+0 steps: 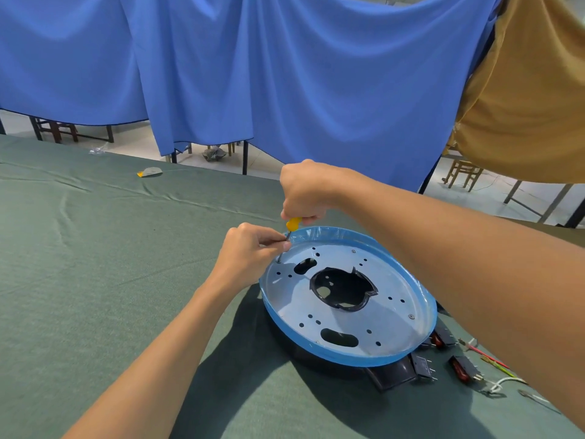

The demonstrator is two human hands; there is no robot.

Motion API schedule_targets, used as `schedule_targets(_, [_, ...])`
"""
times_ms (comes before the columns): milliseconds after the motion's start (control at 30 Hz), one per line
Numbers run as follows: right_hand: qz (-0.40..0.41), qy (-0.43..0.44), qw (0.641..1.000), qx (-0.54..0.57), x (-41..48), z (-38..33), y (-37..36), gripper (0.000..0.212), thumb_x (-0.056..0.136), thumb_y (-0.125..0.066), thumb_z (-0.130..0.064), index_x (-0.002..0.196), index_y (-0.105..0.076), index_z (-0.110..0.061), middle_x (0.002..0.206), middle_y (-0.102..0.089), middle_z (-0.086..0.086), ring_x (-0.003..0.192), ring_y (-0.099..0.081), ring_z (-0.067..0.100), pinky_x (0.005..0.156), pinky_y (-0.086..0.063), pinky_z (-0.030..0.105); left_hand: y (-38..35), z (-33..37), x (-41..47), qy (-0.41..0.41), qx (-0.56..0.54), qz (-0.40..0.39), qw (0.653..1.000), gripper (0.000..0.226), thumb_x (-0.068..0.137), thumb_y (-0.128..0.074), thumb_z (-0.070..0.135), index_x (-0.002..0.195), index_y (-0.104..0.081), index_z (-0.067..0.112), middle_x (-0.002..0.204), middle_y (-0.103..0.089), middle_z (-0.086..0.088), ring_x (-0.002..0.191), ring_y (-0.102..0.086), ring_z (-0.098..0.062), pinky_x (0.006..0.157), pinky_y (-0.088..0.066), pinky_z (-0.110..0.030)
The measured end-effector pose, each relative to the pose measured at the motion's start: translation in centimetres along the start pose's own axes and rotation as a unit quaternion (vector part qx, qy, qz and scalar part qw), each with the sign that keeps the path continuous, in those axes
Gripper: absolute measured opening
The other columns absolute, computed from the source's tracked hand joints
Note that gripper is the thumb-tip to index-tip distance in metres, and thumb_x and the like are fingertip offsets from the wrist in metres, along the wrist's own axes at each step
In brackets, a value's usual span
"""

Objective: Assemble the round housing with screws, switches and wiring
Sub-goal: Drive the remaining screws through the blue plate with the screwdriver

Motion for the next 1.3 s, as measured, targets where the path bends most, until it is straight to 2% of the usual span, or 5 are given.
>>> schedule_targets(333, [0.049,-0.068,0.990,0.112,-2.1,3.7,0.3,0.041,0.092,-0.052,-0.028,0.055,-0.051,-0.011,0.043,-0.055,0.004,0.041,-0.050,0.020,0.054,-0.045,0.026,-0.4,-1.4,-0.5,0.108,0.038,-0.073,0.991,0.055,0.085,-0.072,0.033,0.135,-0.057,0.017,0.132,-0.061,0.003,0.108,-0.063,-0.014,0.091,-0.050,-0.032])
schedule_targets(533, [0.201,-0.216,0.923,0.249,-6.5,11.7,-3.4,0.042,0.095,-0.051,-0.035,0.072,-0.061,-0.001,0.072,-0.065,0.014,0.075,-0.061,0.032,0.070,-0.052,0.037,-1.8,-3.3,-2.8,0.325,-0.064,-0.141,0.933,0.016,0.092,-0.057,0.021,0.092,-0.064,0.007,0.077,-0.068,-0.005,0.065,-0.060,-0.017,0.049,-0.048,-0.022])
schedule_targets(800, [0.273,-0.254,0.814,0.445,-10.3,15.1,-8.6,0.040,0.096,-0.055,-0.029,0.073,-0.069,0.000,0.062,-0.067,0.008,0.051,-0.058,0.013,0.065,-0.052,0.033,-1.3,-2.7,-3.3,0.413,-0.240,-0.055,0.877,0.030,0.096,-0.054,0.040,0.103,-0.063,0.012,0.100,-0.068,-0.014,0.091,-0.063,-0.035,0.078,-0.053,-0.047])
schedule_targets(1133, [0.369,-0.240,0.704,0.557,-12.4,15.1,-7.8,0.035,0.096,-0.054,-0.032,0.069,-0.068,-0.014,0.055,-0.063,-0.002,0.056,-0.059,0.013,0.064,-0.049,0.033,3.3,0.5,-2.7,0.287,-0.395,0.121,0.864,0.020,0.096,-0.059,0.029,0.098,-0.071,0.013,0.075,-0.075,-0.002,0.060,-0.071,-0.021,0.050,-0.053,-0.029])
schedule_targets(1300, [0.345,-0.239,0.598,0.683,-13.0,15.0,-8.8,0.032,0.098,-0.055,-0.026,0.073,-0.066,-0.010,0.057,-0.060,0.001,0.057,-0.056,0.014,0.070,-0.052,0.036,5.8,5.4,-2.1,0.131,-0.398,0.181,0.890,0.019,0.097,-0.058,0.023,0.102,-0.075,0.023,0.094,-0.077,0.001,0.080,-0.072,-0.019,0.065,-0.059,-0.033])
Point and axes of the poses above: each hand's wrist, its own x-axis towards the middle knuckle, its own y-axis out of the back of the hand, z = x × y, the point moved 8 cm from there along x, towards the middle knuckle
